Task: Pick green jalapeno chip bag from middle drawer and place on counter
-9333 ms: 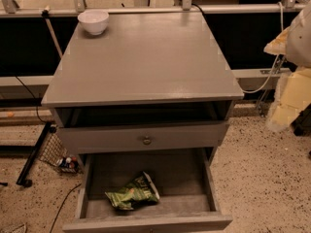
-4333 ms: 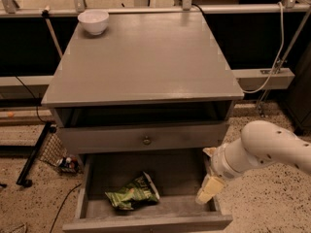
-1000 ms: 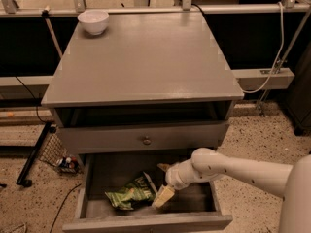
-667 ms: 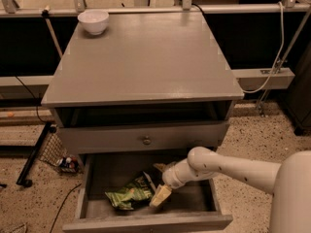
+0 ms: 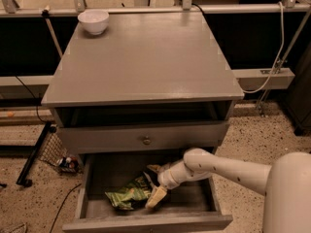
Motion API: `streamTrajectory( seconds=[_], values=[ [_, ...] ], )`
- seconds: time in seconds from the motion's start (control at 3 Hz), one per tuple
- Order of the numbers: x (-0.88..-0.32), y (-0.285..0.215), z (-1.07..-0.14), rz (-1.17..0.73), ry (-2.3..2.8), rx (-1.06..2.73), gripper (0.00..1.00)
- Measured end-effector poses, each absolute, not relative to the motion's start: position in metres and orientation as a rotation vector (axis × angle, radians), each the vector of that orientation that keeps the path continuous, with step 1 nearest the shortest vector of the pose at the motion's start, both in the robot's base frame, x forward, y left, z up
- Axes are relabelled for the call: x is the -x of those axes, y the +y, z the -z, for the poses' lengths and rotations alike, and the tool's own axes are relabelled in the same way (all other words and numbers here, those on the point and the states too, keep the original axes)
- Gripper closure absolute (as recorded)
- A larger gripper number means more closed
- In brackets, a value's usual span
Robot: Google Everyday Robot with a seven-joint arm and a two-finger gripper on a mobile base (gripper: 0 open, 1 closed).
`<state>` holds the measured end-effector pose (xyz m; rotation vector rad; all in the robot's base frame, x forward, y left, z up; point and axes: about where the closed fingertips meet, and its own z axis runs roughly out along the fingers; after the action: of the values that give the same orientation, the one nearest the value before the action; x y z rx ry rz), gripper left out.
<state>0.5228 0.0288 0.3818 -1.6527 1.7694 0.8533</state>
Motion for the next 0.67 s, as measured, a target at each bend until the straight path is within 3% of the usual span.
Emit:
streamTrajectory(
  seconds=[0.67],
  values=[
    [-0.5095,0.0400,-0.3788,-0.922,1.696,1.692,0.00]
  ],
)
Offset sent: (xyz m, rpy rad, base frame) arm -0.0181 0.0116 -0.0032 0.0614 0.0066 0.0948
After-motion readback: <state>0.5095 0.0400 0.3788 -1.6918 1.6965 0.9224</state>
